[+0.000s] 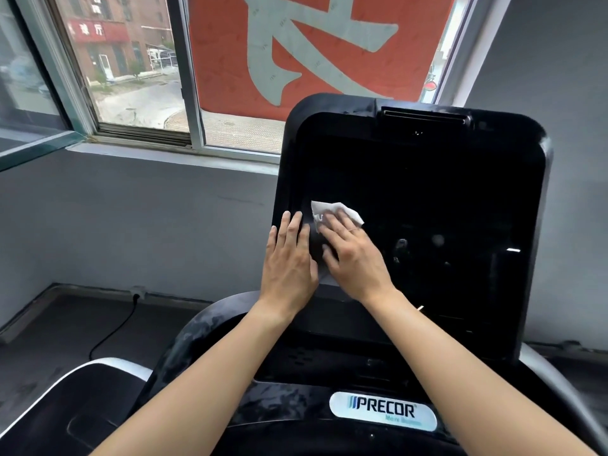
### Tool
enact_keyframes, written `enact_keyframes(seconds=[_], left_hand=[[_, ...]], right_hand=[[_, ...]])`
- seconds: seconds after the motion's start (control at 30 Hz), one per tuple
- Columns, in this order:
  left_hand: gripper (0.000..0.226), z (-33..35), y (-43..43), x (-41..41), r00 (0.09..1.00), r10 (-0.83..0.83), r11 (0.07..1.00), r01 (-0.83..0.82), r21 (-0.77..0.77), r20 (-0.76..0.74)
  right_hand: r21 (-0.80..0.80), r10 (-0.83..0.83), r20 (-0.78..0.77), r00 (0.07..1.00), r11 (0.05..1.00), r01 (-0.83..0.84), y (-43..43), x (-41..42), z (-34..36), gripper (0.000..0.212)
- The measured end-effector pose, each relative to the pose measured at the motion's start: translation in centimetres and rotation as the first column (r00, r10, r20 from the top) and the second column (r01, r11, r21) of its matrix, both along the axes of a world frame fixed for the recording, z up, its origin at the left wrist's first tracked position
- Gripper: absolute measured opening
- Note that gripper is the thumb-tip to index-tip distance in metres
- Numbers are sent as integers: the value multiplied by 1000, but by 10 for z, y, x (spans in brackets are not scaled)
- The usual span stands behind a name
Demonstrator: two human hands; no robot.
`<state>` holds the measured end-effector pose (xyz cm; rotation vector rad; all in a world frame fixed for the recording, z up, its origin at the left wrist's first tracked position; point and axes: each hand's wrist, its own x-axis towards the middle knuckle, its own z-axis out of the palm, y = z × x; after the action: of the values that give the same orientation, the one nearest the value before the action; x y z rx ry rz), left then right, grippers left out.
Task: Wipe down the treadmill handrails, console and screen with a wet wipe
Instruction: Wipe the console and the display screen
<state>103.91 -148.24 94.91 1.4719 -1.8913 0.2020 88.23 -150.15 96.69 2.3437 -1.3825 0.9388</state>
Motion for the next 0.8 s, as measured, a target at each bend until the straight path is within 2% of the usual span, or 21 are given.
enact_keyframes(seconds=[0.1,0.17,0.23,0.27,0.33,0.4,0.47,0.5,0.57,0.67,0.73,0.8], left_hand=[[64,4,-3,-2,1000,-11,1000,11,-6,27],[64,5,-6,-3,999,-10,1000,10,-1,35],[64,6,-8,-5,1000,-6,1000,6,10,29],[65,6,-9,-6,1000,-5,1000,4,11,24],[65,6,-10,-10,1000,-4,1000,4,7,23],[64,6,-11,-12,1000,-6,1000,6,8,8],[63,6,-13,-14,1000,0,1000,0,16,-19],[63,7,-13,-14,1000,3,1000,-3,18,-24],[63,6,-13,-12,1000,-2,1000,3,11,-19],[62,3,-13,-10,1000,-20,1000,20,1,-16],[62,2,-14,-9,999,-25,1000,25,4,-36],[63,2,-14,-8,998,-32,999,33,7,-55]], right_hand=[[-18,-137,185,973,990,142,-13,-15,14,45],[13,-235,351,906,969,246,-20,-16,23,45],[37,-270,447,853,958,283,-25,-8,29,46],[48,-271,448,852,959,280,-25,-2,29,47],[34,-215,348,913,976,217,-24,10,27,48],[-19,-102,137,985,994,106,-22,12,21,48],[-84,-35,-60,998,996,29,-26,-2,19,48],[-118,-30,-110,993,993,17,-31,-12,21,48],[-158,-90,-70,993,984,78,-36,-27,28,48],[-140,-193,108,975,968,207,-37,-25,31,47],[-110,-184,131,974,974,199,-34,-16,25,49],[-94,-113,64,992,988,119,-24,-13,13,51]])
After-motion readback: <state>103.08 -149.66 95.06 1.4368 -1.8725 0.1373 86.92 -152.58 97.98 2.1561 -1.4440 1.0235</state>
